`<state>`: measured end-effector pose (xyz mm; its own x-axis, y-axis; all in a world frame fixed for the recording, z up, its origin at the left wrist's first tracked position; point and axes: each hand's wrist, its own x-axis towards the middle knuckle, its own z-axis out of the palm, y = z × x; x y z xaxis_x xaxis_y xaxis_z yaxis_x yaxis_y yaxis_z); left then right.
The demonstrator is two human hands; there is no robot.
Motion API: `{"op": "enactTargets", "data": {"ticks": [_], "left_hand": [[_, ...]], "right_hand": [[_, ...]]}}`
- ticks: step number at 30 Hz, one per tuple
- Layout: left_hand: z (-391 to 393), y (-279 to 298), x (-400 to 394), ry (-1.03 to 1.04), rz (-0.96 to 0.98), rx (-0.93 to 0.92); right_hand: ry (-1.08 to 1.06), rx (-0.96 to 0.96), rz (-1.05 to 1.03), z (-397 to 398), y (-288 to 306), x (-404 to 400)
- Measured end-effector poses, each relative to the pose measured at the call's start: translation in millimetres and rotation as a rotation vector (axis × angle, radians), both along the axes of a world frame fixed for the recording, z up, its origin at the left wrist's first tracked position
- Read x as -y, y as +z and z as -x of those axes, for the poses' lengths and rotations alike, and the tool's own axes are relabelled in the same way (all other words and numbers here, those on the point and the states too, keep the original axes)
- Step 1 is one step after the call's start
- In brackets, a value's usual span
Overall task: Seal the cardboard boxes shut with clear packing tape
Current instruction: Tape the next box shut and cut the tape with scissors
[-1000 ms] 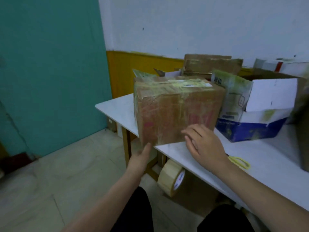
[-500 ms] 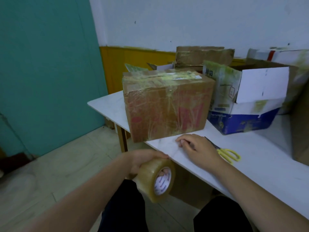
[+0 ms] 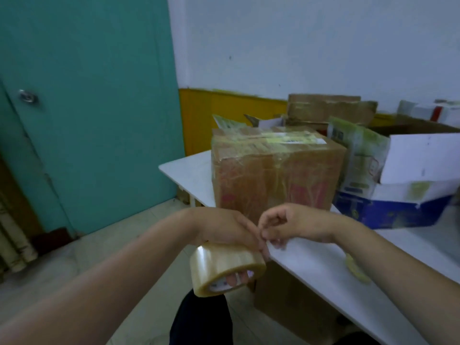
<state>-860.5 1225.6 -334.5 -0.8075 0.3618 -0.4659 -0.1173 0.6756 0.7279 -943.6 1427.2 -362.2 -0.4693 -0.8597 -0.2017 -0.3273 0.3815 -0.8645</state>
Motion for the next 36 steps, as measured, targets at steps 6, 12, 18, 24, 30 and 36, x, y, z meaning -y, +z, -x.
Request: {"op": "enactTargets", "data": {"ticks": [6,12,18,24,30,36], "left_hand": [[-16.0,14.9,33.6,0.111,-0.049,-0.209],[-19.6,17.0,52.9,0.447,-0.193,-0.334],[-27.8,5.2,32.7,0.722,-0.471,-0.308],[-23.6,-1.3,5.5,0.744,-0.525,-0.471],[-16.3,-2.2,-9.8,0.875,-0.566,-0.409],[-2.3,-8.2,-11.9,0.895,-0.535,-0.462]], "right_hand": [[-0.024,-0.244,-0.111,-9.8,69.3,19.8],[-0.283,-0.552,0.051,-13.5,90.9,58.4],[-0.272,-0.966,0.056,-0.2,114.5,88.0],[-0.267,-0.866,0.123,25.5,136.5,103.8],[-0.252,-0.883,0.042,64.8,135.2,115.4],[-0.26,-0.863,0.059,88.8,125.7,121.0]]}}
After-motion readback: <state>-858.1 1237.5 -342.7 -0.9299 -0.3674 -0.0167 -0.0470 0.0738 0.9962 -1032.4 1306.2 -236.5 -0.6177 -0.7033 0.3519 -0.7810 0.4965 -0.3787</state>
